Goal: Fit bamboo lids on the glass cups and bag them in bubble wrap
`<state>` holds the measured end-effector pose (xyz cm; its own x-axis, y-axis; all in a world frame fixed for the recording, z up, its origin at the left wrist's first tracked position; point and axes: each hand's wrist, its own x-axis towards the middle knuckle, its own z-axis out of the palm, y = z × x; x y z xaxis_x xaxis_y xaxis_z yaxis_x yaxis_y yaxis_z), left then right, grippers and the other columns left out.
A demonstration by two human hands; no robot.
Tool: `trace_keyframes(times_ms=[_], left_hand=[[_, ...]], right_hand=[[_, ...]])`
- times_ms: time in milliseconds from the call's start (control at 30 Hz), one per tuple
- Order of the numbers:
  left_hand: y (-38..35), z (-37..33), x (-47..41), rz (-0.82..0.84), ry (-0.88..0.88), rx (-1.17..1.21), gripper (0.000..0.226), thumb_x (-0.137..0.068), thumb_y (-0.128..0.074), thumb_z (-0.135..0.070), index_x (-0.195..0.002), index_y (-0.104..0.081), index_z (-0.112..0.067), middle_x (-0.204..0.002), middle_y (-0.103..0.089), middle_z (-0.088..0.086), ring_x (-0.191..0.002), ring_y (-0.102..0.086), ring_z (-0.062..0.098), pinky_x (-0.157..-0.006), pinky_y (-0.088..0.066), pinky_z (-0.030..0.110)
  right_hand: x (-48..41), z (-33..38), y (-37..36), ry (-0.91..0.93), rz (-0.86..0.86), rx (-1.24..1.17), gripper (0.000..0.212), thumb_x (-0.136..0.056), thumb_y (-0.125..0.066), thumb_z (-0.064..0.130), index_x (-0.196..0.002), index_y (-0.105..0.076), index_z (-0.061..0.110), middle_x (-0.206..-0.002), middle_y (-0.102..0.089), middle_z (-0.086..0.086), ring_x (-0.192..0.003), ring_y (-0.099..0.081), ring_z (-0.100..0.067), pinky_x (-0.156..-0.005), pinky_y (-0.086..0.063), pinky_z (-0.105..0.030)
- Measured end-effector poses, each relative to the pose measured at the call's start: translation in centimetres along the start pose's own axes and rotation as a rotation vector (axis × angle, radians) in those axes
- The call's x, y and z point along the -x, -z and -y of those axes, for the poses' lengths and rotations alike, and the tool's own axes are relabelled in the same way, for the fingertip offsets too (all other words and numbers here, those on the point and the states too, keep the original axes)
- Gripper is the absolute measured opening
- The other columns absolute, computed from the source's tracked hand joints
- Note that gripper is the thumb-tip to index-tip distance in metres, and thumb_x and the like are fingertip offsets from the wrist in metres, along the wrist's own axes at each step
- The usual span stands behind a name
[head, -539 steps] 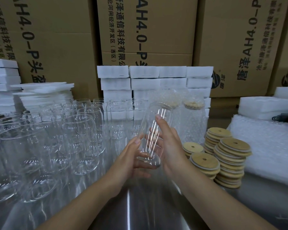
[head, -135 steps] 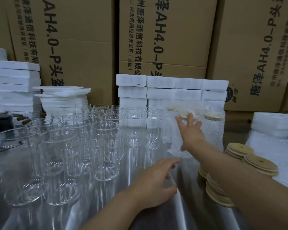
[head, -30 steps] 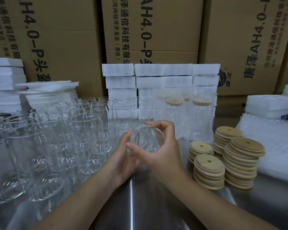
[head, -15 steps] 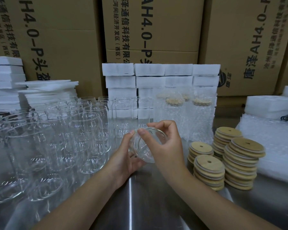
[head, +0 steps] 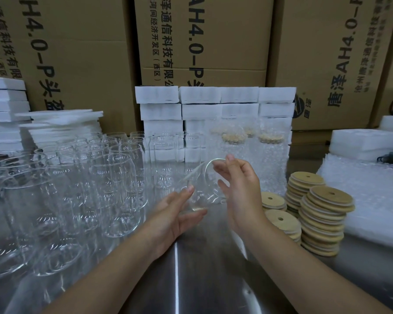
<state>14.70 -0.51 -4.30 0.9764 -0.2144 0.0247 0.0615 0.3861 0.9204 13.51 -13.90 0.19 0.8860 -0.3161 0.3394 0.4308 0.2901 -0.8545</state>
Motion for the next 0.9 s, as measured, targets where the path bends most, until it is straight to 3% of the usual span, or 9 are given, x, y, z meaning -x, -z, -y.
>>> trace_keyframes(times_ms=[100, 200, 267, 400, 467, 567, 733, 900], left_hand=[[-0.1, 0.1, -0.1, 0.018, -0.003, -0.013, 0.125, -0.045, -0.083, -0.035, -0.152, -0.020, -0.022, -0.110, -0.068, -0.002, -0.087, -0.073, 0.030, -0.063, -0.058, 0.025], [-0.1, 0.1, 0.0, 0.072, -0.024, -0.067, 0.128, -0.045, -0.083, -0.034, -0.152, -0.013, -0.035, -0.084, -0.075, -0.015, -0.087, -0.074, 0.024, -0.064, -0.058, 0.023], [0.0, 0.1, 0.0, 0.079, -0.023, -0.114, 0.127, -0.044, -0.084, -0.035, -0.150, -0.014, -0.042, -0.085, -0.076, -0.013, -0.090, -0.074, 0.022, -0.062, -0.057, 0.024], [0.0, 0.0, 0.2, 0.053, -0.022, -0.185, 0.124, -0.042, -0.087, -0.029, -0.147, -0.023, -0.046, -0.098, -0.076, 0.007, -0.091, -0.073, 0.022, -0.062, -0.057, 0.024], [0.0, 0.0, 0.4, 0.021, -0.041, -0.221, 0.121, -0.040, -0.088, -0.029, -0.144, -0.029, -0.047, -0.102, -0.073, 0.014, -0.089, -0.074, 0.022, -0.061, -0.056, 0.023], [-0.1, 0.2, 0.4, -0.029, -0.077, -0.278, 0.115, -0.038, -0.087, -0.038, -0.139, -0.035, -0.048, -0.094, -0.075, 0.010, -0.083, -0.074, 0.021, -0.060, -0.056, 0.023], [-0.1, 0.3, 0.2, -0.078, -0.065, -0.348, 0.114, -0.036, -0.080, -0.054, -0.142, -0.040, -0.038, -0.094, -0.074, 0.004, -0.079, -0.074, 0.019, -0.061, -0.057, 0.024], [-0.3, 0.0, 0.7, -0.011, -0.025, -0.442, 0.092, -0.039, -0.077, -0.057, -0.125, -0.049, -0.043, -0.068, -0.074, 0.001, -0.069, -0.072, 0.017, -0.058, -0.056, 0.023]], right_hand=[[-0.1, 0.3, 0.2, -0.023, 0.006, -0.022, 0.020, -0.099, -0.048, 0.027, -0.080, -0.056, 0.022, -0.088, -0.074, 0.008, -0.095, -0.067, -0.005, -0.101, -0.041, -0.038], [0.0, 0.3, 0.2, -0.040, -0.010, -0.045, 0.020, -0.101, -0.044, 0.023, -0.084, -0.055, 0.021, -0.083, -0.073, 0.012, -0.089, -0.066, 0.003, -0.101, -0.040, -0.036], [0.1, 0.1, 0.1, -0.033, -0.042, -0.046, 0.023, -0.101, -0.041, 0.018, -0.083, -0.055, 0.021, -0.082, -0.073, 0.013, -0.089, -0.065, 0.004, -0.098, -0.041, -0.033], [0.2, 0.0, -0.1, -0.036, -0.080, -0.084, 0.027, -0.100, -0.040, 0.012, -0.081, -0.057, 0.020, -0.086, -0.069, 0.011, -0.086, -0.062, 0.007, -0.087, -0.042, -0.027], [0.3, 0.1, -0.2, -0.046, -0.082, -0.117, 0.027, -0.100, -0.040, 0.011, -0.081, -0.057, 0.019, -0.087, -0.069, 0.010, -0.089, -0.062, 0.004, -0.088, -0.042, -0.028], [0.4, 0.2, -0.1, -0.052, -0.067, -0.114, 0.025, -0.100, -0.040, 0.012, -0.083, -0.057, 0.021, -0.091, -0.069, 0.007, -0.099, -0.062, -0.005, -0.098, -0.039, -0.032], [0.8, 0.4, -0.1, -0.038, 0.012, -0.097, 0.023, -0.100, -0.040, 0.012, -0.095, -0.059, 0.022, -0.099, -0.068, 0.005, -0.105, -0.061, -0.008, -0.100, -0.039, -0.028], [1.2, 0.8, -0.2, 0.000, 0.088, 0.034, 0.011, -0.095, -0.052, 0.027, -0.102, -0.058, 0.031, -0.113, -0.063, 0.007, -0.111, -0.056, -0.006, -0.100, -0.040, -0.027]])
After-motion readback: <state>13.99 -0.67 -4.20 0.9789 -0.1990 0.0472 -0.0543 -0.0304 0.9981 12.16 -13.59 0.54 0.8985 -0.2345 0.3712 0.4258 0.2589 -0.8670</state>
